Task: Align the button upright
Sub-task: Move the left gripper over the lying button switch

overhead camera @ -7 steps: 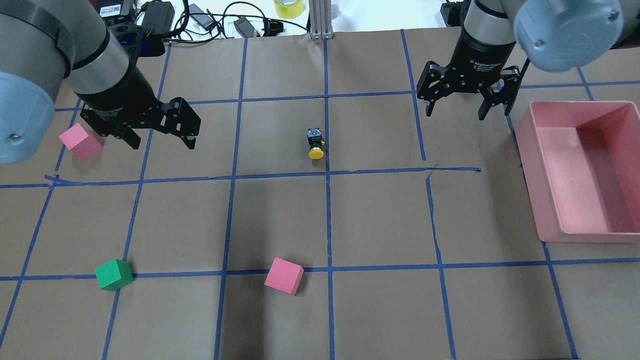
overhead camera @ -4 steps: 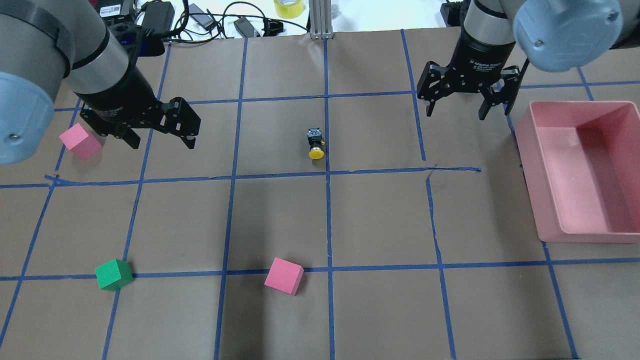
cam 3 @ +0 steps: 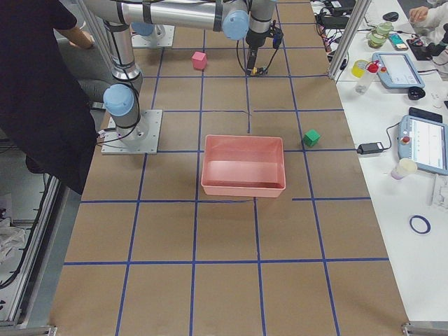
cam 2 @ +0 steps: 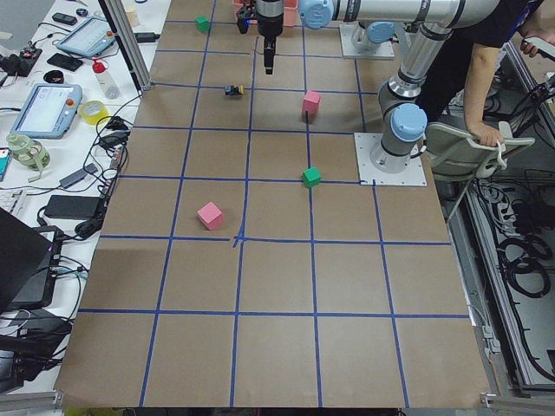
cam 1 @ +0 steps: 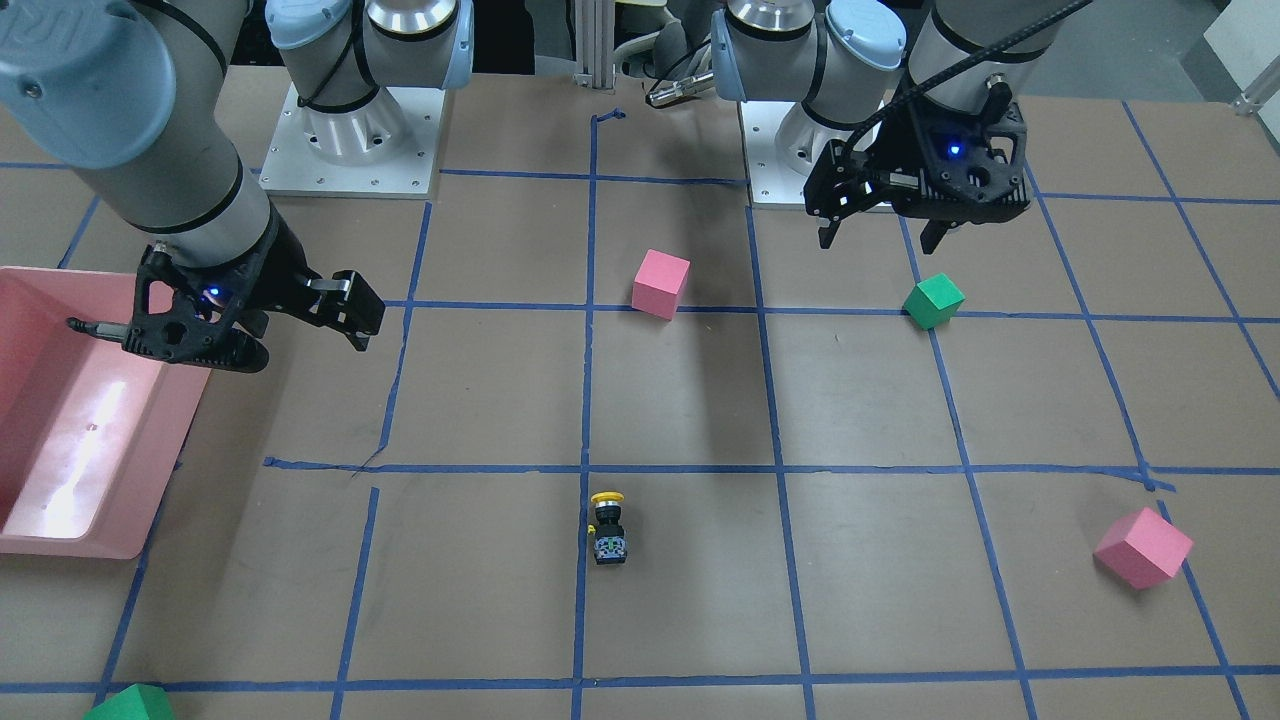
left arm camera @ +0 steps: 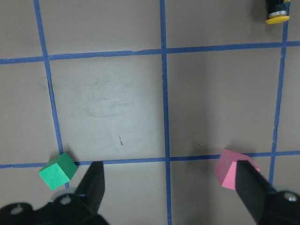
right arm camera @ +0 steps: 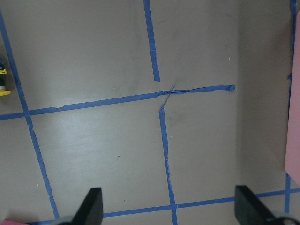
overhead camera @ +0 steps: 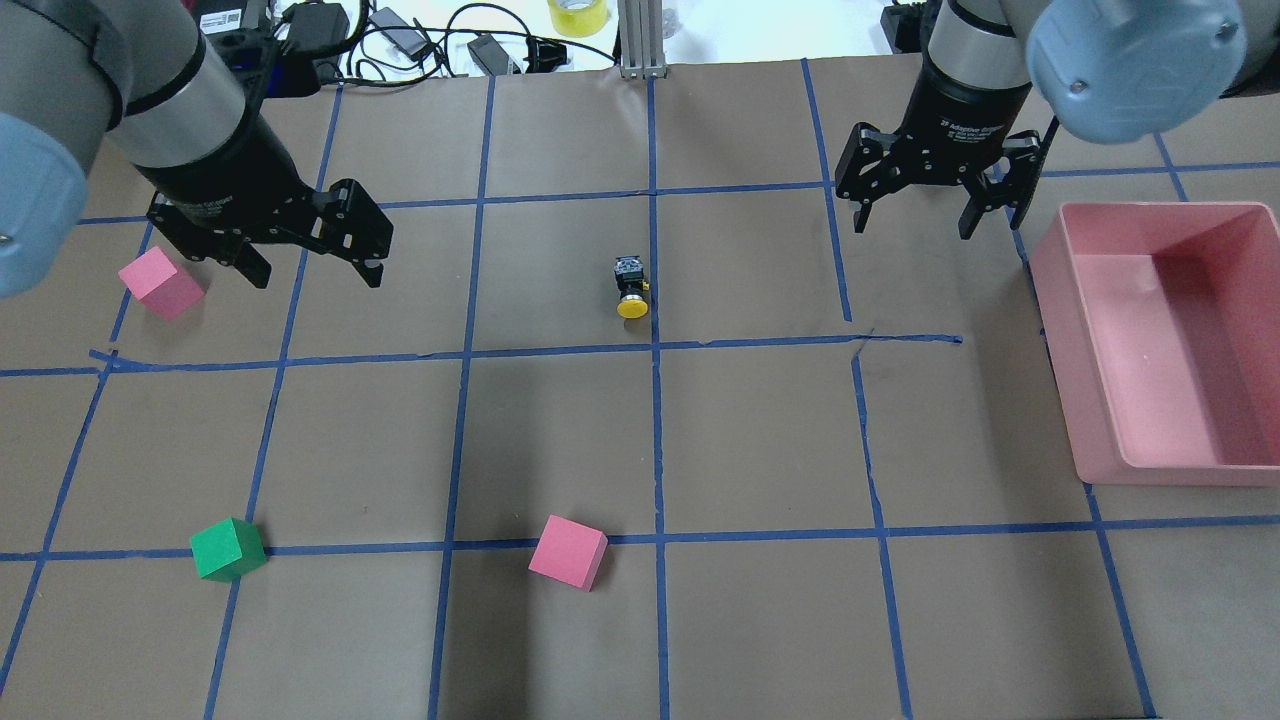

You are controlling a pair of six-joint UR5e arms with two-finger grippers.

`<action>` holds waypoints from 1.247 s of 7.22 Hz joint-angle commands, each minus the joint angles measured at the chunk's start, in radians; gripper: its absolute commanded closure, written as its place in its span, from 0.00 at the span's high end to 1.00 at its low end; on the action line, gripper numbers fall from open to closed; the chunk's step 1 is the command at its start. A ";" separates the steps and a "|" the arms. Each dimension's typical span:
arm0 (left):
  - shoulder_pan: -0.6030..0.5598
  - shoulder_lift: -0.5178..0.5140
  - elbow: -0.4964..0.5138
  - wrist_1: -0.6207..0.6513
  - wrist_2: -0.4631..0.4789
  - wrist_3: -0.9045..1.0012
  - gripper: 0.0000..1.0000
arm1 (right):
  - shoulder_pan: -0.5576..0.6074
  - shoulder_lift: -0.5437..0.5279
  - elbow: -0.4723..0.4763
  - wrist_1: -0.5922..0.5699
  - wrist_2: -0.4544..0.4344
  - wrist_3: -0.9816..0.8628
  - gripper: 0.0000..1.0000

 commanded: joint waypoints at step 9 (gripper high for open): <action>-0.292 -0.247 -0.451 1.175 -0.001 -0.453 1.00 | 0.001 -0.052 -0.002 -0.008 -0.027 0.009 1.00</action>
